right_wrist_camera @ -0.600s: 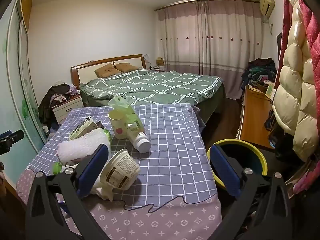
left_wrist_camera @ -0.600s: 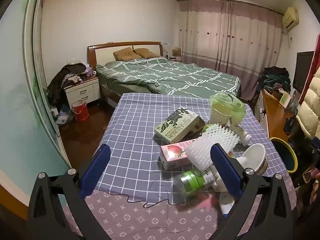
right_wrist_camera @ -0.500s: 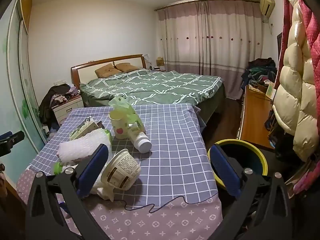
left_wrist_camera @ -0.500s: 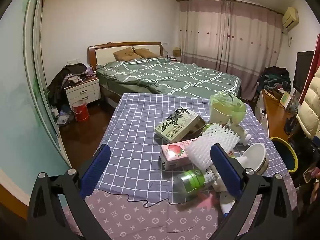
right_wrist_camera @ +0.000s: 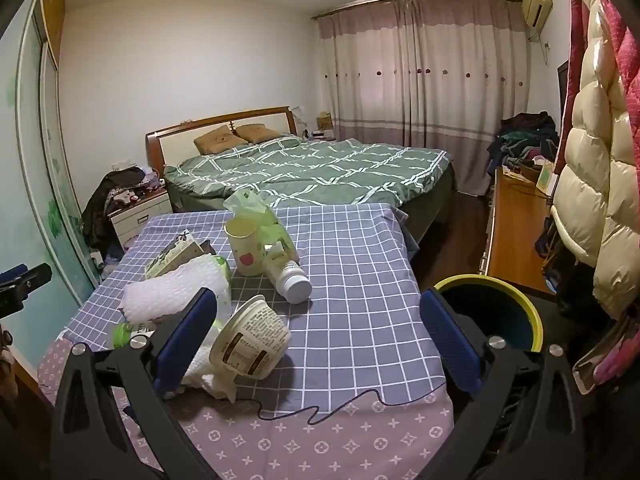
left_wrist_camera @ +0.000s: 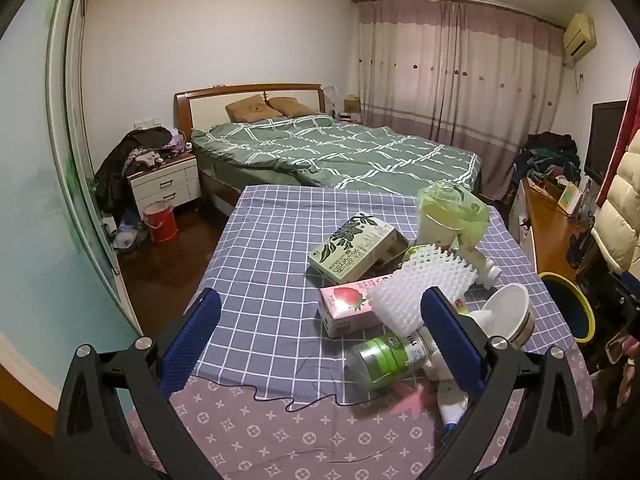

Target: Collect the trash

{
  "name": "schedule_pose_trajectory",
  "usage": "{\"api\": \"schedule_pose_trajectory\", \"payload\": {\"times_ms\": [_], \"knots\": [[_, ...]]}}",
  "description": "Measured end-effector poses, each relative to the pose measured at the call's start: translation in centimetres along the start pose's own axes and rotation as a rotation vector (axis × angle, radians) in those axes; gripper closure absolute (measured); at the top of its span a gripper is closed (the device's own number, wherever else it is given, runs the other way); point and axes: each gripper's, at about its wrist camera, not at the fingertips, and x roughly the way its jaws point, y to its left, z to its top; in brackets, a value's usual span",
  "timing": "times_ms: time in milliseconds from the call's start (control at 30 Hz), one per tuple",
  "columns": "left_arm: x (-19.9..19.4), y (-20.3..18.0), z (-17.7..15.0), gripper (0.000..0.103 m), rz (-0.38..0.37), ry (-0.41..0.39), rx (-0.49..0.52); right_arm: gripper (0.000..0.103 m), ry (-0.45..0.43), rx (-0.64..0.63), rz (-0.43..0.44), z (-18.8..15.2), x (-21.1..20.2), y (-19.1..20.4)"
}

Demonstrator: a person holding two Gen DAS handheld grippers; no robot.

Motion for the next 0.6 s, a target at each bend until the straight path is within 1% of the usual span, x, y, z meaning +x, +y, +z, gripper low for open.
{"api": "schedule_pose_trajectory", "payload": {"times_ms": [600], "knots": [[0.62, -0.25, 0.01, 0.005, -0.022, 0.028, -0.001, 0.006, 0.006, 0.001, 0.011, -0.15, 0.49, 0.08]]}}
